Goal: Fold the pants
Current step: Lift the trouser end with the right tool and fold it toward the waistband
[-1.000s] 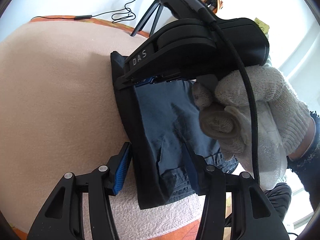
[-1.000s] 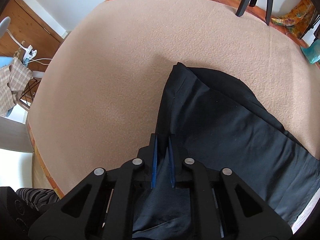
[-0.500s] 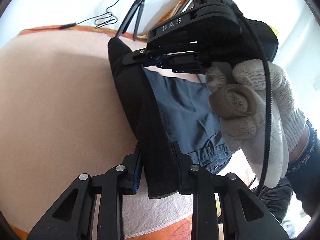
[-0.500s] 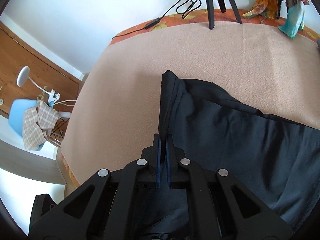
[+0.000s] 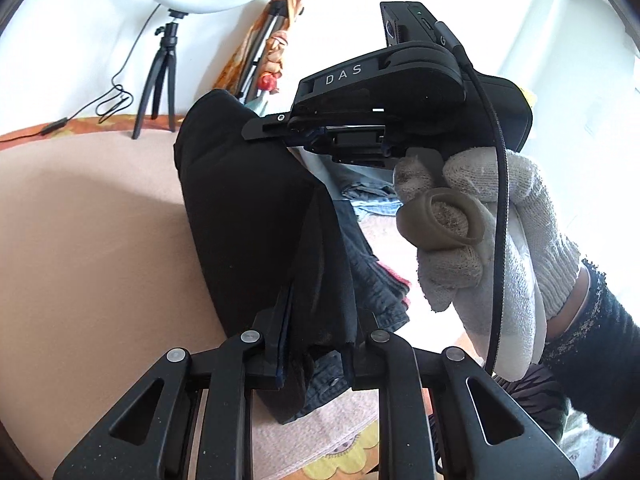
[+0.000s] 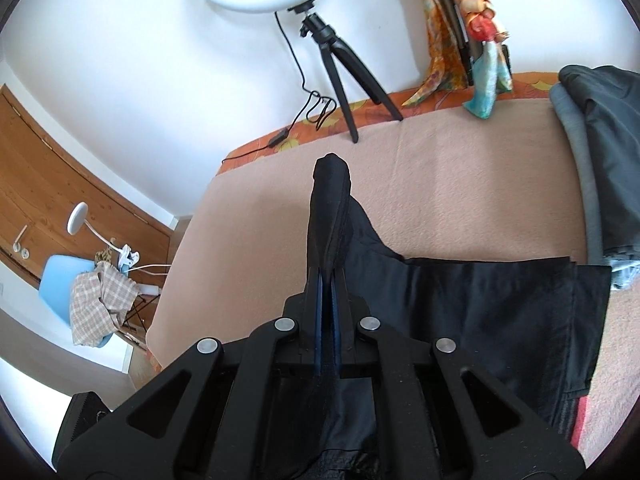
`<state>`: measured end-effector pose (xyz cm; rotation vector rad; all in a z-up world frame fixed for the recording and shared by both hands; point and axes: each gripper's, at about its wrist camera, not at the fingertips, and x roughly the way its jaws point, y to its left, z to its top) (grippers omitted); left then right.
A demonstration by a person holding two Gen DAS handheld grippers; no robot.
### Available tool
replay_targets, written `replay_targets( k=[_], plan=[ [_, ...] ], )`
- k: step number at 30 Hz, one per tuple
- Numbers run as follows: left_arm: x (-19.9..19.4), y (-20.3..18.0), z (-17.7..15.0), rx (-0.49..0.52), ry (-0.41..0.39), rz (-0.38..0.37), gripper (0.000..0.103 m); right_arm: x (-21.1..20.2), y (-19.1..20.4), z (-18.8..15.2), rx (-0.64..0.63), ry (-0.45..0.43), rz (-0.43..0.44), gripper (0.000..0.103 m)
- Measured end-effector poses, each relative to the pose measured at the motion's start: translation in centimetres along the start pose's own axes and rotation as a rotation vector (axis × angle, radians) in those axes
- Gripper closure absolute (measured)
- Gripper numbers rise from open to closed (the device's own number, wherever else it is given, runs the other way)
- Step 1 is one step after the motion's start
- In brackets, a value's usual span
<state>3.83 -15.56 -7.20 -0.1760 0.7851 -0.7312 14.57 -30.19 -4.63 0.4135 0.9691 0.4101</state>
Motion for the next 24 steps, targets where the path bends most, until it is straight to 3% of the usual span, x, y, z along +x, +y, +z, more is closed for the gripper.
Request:
replay_targets(
  k=[8, 19, 24],
  plan=[
    [3.8, -3.8, 1.0, 0.087, 0.061, -0.055, 0.085, -3.9, -6.4, -0.8, 0.102, -0.058, -0.035, 0.099],
    [8.2, -7.5, 0.8, 0.136, 0.130, -0.095, 0.085, -5.5, -12.2, -1.6, 0.159, -0.071, -0.092, 0.099],
    [9.9, -8.1, 0.4, 0.141, 0.174, -0.105, 0.085, -4.8, -15.1, -2.3, 0.188, -0.035, -0.137, 0.099]
  ],
)
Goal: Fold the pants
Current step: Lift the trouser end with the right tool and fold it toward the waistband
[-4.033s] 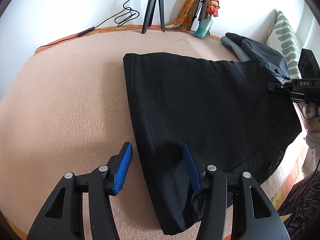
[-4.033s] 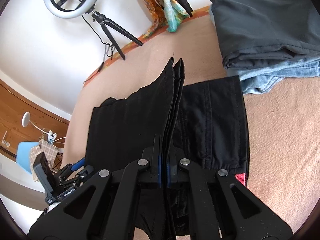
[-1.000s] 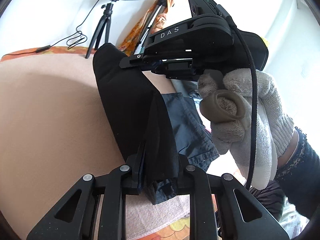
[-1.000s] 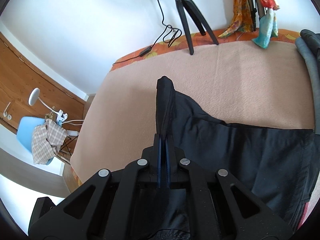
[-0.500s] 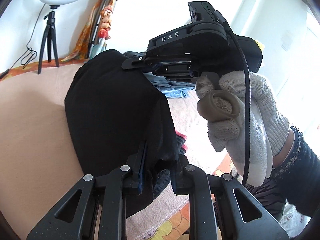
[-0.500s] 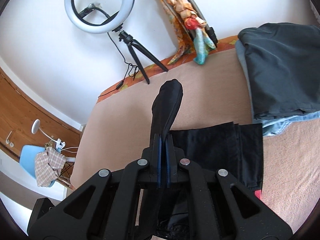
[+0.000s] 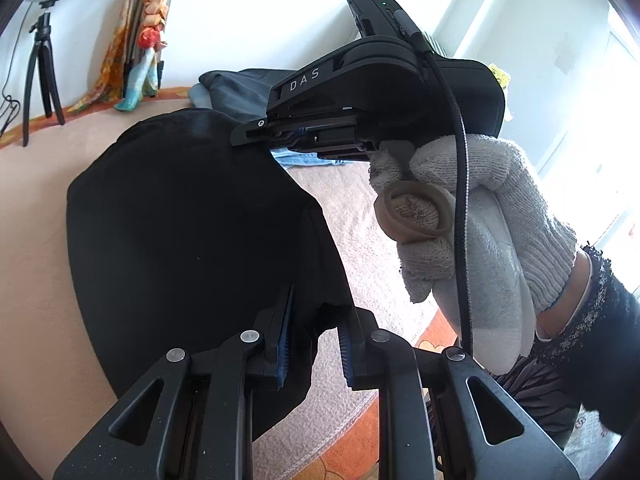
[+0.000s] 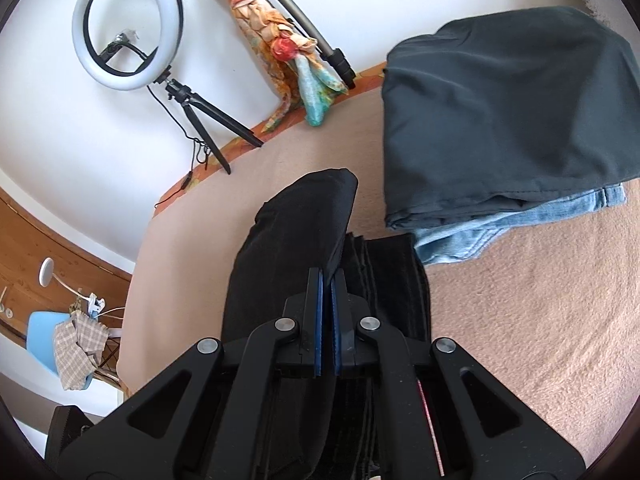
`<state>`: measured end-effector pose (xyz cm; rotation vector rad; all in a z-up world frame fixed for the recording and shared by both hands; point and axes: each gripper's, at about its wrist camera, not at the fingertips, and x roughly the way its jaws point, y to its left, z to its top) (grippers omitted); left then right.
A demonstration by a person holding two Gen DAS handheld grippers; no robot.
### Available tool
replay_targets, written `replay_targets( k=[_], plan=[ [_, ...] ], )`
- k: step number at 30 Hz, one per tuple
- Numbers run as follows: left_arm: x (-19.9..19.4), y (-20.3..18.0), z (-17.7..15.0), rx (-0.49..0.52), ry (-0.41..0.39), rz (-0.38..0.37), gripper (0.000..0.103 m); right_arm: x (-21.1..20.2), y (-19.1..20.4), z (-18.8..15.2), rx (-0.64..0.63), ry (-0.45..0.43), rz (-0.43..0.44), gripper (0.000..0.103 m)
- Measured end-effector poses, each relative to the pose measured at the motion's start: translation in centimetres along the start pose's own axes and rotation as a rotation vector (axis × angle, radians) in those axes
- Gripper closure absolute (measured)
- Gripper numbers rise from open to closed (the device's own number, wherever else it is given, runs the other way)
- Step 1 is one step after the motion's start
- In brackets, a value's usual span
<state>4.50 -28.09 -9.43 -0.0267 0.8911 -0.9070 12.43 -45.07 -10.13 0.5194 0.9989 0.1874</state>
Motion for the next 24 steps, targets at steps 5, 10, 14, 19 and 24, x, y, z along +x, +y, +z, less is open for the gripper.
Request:
replay_targets(
  k=[5, 10, 14, 19, 24],
  plan=[
    [1.7, 0.3, -0.4, -0.020, 0.036, -0.022, 0.081, 1.4, -1.1, -0.2, -0.013, 0.027, -0.036, 0.099],
    [2.5, -0.4, -0.9, -0.026, 0.037, -0.044, 0.074, 2.1, -1.2, 0.1, -0.039, 0.033, -0.065, 0.099],
    [2.5, -1.8, -2.0, 0.010, 0.041, -0.055, 0.065, 2.6, -1.4, -0.2, -0.069, 0.043, -0.094, 0.099],
    [1.9, -3.4, -2.9, 0.070, 0.080, -0.103, 0.062, 2.1, -1.4, -0.6, -0.102, 0.036, -0.115, 0.095],
    [-1.0, -3.0, -3.1, 0.038, 0.069, -0.109, 0.059, 0.2, -1.4, -1.3, -0.130, 0.019, -0.120, 0.092]
  ],
)
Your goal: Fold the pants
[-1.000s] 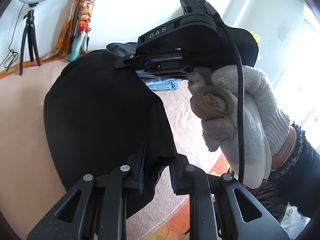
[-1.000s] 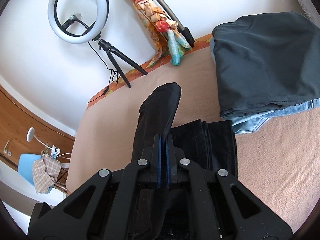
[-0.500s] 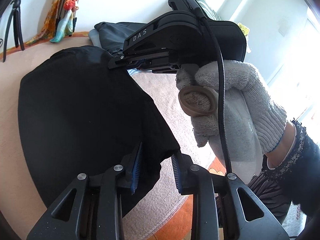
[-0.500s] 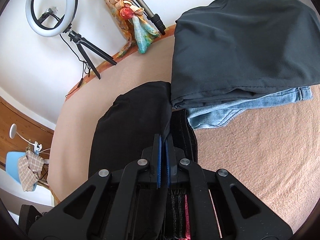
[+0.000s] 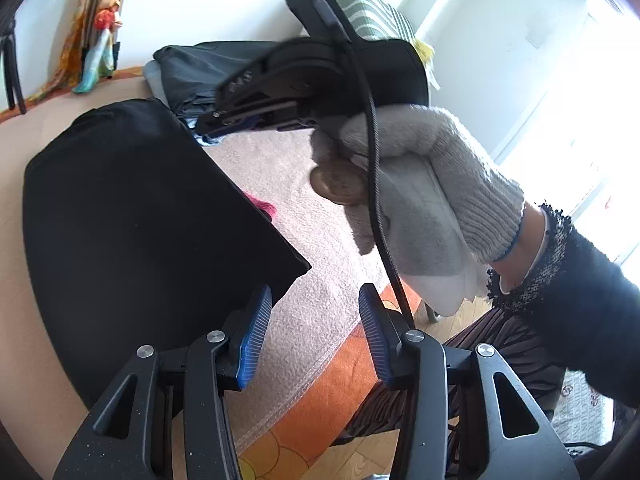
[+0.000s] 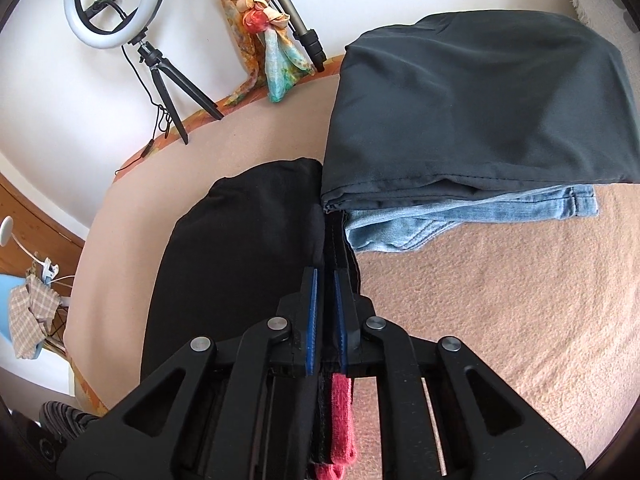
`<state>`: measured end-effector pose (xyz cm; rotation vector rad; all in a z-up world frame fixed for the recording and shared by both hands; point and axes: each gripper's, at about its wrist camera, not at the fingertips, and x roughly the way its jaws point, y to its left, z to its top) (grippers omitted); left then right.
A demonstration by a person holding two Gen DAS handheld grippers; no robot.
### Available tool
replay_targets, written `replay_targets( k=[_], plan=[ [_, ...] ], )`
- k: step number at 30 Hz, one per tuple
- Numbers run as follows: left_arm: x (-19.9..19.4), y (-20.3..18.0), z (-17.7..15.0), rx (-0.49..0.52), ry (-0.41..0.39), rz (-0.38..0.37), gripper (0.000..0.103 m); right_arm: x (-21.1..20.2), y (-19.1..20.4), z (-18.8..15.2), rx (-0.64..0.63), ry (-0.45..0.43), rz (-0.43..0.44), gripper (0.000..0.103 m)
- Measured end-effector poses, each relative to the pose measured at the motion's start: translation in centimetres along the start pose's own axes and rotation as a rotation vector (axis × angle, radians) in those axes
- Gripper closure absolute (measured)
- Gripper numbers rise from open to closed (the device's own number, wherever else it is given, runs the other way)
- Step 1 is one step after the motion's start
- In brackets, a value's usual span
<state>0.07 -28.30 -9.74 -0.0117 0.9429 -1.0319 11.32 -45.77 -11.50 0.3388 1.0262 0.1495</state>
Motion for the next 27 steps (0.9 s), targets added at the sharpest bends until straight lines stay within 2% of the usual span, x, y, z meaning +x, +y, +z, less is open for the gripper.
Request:
replay_targets(
  k=[1, 2, 4, 6, 9, 12, 17, 24, 27],
  plan=[
    [-0.6, 0.3, 0.1, -0.018, -0.006, 0.002, 0.059, -0.3, -0.1, -0.3, -0.003, 0.001, 0.011, 0.086],
    [-1.2, 0.7, 0.1, -0.033, -0.016, 0.008, 0.059, -0.5, -0.2, -0.6, -0.003, 0.003, 0.021, 0.074],
    [-2.7, 1.4, 0.1, -0.059, -0.041, 0.028, 0.058, -0.8, -0.6, -1.3, 0.010, 0.001, 0.049, 0.057],
    [-4.0, 2.3, -0.2, -0.089, -0.060, 0.046, 0.048, -0.9, -1.1, -1.9, 0.029, 0.018, 0.089, 0.049],
    [-5.2, 4.8, -0.4, -0.137, -0.082, 0.103, 0.041, -0.6, -1.6, -2.5, 0.050, 0.055, 0.151, 0.036],
    [-5.8, 8.0, -0.2, -0.242, -0.084, 0.154, 0.041, -0.1, -1.9, -2.9, 0.063, 0.085, 0.189, 0.033],
    [-5.7, 12.2, -0.3, -0.396, -0.066, 0.188, 0.041, 1.0, -2.3, -2.9, 0.078, 0.117, 0.207, 0.033],
    [-4.1, 16.2, 0.0, -0.551, -0.063, 0.118, 0.041, 2.2, -3.7, -3.1, 0.119, 0.165, 0.283, 0.032],
    [-3.4, 16.9, -0.2, -0.601, -0.054, 0.095, 0.041, 2.2, -4.1, -3.2, 0.131, 0.161, 0.330, 0.029]
  ],
)
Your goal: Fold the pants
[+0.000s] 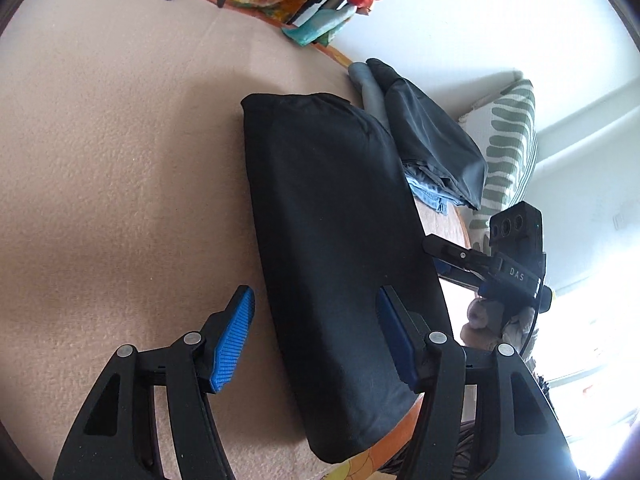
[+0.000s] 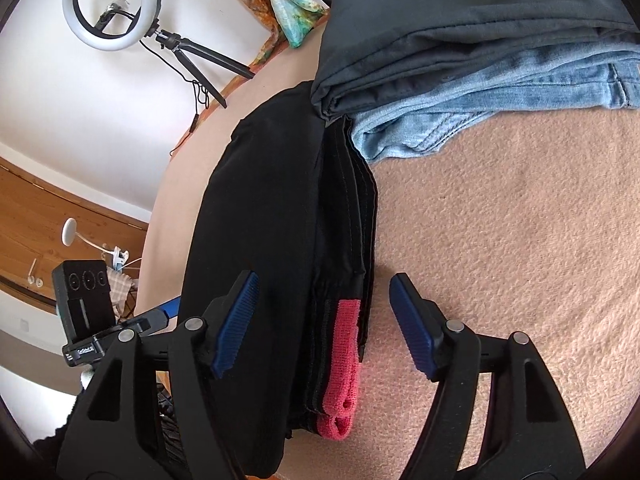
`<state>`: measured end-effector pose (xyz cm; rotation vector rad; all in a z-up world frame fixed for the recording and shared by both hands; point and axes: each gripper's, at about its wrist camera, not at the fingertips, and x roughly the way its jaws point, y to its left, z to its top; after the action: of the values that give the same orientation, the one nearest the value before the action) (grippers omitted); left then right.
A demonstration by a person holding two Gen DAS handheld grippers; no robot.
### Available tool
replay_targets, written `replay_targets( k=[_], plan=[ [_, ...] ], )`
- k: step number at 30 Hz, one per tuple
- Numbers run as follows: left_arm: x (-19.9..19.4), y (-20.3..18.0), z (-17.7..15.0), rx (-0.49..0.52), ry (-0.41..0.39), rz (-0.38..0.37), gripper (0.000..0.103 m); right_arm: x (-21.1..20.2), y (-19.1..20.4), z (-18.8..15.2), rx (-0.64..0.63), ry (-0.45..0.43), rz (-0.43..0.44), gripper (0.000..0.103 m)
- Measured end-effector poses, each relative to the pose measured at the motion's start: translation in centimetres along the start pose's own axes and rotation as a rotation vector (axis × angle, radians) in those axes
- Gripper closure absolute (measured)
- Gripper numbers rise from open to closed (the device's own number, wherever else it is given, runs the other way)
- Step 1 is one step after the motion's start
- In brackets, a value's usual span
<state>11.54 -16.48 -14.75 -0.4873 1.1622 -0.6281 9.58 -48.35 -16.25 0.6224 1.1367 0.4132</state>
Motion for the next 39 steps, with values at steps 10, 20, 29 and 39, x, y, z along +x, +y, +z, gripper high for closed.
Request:
replay_targets(
  k=[10, 20, 29, 39],
  plan=[
    [1.5, 0.3, -0.1, -0.043, 0.011, -0.040, 0.041, 1.1, 0.0, 0.2, 0.009, 0.035, 0.145, 0.023],
    [2.4, -0.3, 0.4, -0.017, -0.019, -0.048, 0.042, 3.1, 2.1, -0.1, -0.046, 0.037, 0.080, 0.059],
    [2.7, -1.2, 0.1, 0.054, -0.042, 0.016, 0.063, 2.6, 5.9, -0.9, -0.168, -0.036, -0.073, 0.077],
    [1.2, -2.8, -0.3, 0.154, -0.110, 0.015, 0.084, 2.1, 11.5, -3.0, -0.420, -0.126, -0.290, 0.082]
  ],
)
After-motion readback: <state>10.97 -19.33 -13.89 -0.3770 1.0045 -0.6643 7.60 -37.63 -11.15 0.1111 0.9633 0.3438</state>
